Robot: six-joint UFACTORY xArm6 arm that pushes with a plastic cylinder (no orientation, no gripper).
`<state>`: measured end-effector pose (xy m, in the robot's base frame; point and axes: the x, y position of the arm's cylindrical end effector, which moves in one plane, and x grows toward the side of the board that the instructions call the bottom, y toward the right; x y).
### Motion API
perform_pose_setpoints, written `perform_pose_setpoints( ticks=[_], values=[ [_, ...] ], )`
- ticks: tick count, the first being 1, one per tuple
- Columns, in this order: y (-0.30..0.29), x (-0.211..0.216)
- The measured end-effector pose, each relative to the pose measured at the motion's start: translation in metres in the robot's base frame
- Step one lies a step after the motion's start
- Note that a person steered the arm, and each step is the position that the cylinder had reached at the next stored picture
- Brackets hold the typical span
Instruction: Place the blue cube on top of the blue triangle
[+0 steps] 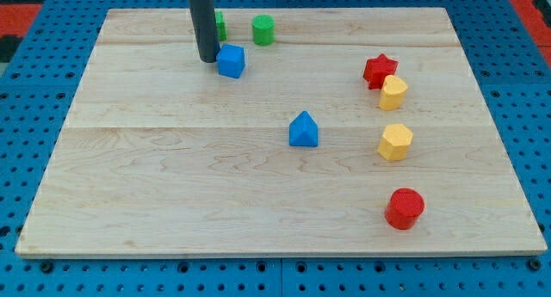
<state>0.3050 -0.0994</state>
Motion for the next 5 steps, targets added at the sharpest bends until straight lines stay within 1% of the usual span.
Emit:
perform_pose_setpoints(
  ticks=[3,4,5],
  values=[
    [0.014,0.0],
    [0.037,-0.009],
    [0.052,0.0]
  ],
)
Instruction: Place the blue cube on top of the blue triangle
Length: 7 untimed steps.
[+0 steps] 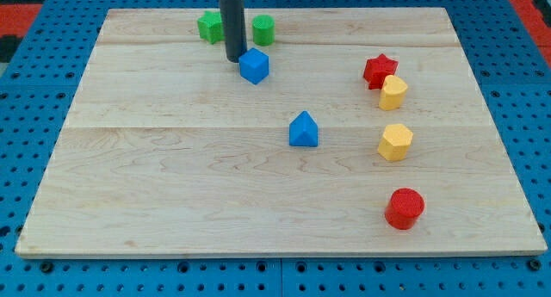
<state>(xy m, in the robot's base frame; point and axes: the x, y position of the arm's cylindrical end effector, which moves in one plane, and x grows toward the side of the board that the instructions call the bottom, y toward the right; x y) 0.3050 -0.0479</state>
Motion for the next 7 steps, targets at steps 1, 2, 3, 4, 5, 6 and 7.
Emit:
perform_pose_setpoints(
  ticks=[1,2,3,4,5,6,7],
  values=[
    [0.054,0.026],
    [0.052,0.053],
    [0.097,0.04],
    [0.123,0.039],
    [0.118,0.083],
    [0.147,0.121],
    [0.238,0.117]
  ],
)
